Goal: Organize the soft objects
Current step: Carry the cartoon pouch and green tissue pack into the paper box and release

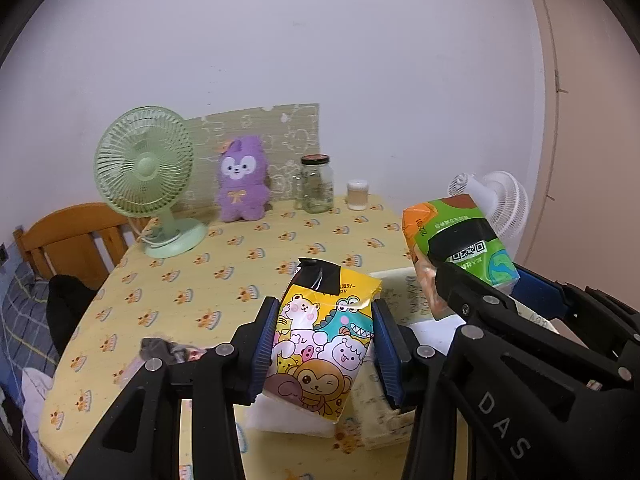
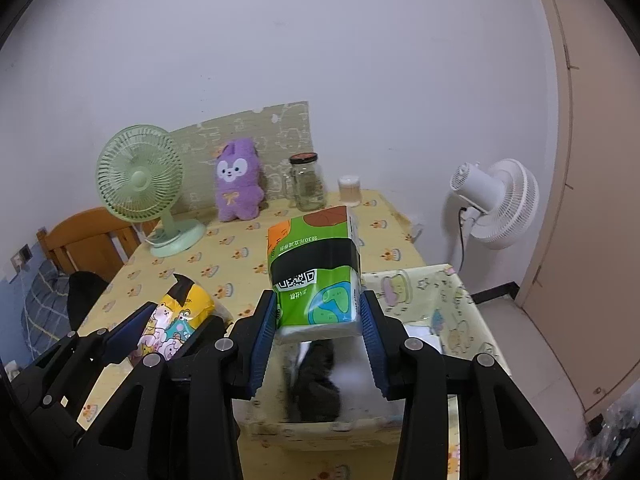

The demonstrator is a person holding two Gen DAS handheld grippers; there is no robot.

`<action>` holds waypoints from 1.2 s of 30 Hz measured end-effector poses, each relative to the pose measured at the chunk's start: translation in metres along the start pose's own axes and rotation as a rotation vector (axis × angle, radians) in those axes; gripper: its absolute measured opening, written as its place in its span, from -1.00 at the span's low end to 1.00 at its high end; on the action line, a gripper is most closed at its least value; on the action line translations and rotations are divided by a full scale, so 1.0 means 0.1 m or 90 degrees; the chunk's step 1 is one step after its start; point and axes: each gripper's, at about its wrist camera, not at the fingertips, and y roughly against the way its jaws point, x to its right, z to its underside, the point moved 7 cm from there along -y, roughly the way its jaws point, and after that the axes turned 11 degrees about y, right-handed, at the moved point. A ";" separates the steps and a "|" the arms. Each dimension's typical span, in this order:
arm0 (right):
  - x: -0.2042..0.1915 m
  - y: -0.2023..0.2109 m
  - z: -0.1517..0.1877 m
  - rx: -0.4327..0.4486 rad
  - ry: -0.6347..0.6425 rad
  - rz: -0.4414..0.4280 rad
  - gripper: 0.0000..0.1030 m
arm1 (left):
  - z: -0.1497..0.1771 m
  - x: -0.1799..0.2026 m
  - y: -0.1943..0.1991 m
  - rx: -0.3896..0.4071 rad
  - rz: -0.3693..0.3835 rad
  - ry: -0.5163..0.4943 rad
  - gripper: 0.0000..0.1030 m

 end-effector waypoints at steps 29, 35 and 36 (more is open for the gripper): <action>0.78 -0.24 0.34 -0.049 -0.061 0.076 -0.13 | 0.29 0.76 -0.53 -0.094 0.105 -0.055 0.06; 0.79 -0.29 0.41 -0.061 -0.071 0.065 -0.13 | 0.35 0.80 -0.57 -0.107 0.108 -0.076 0.70; 0.78 -0.31 0.41 -0.062 -0.070 0.059 -0.13 | 0.35 0.80 -0.58 -0.107 0.107 -0.078 0.71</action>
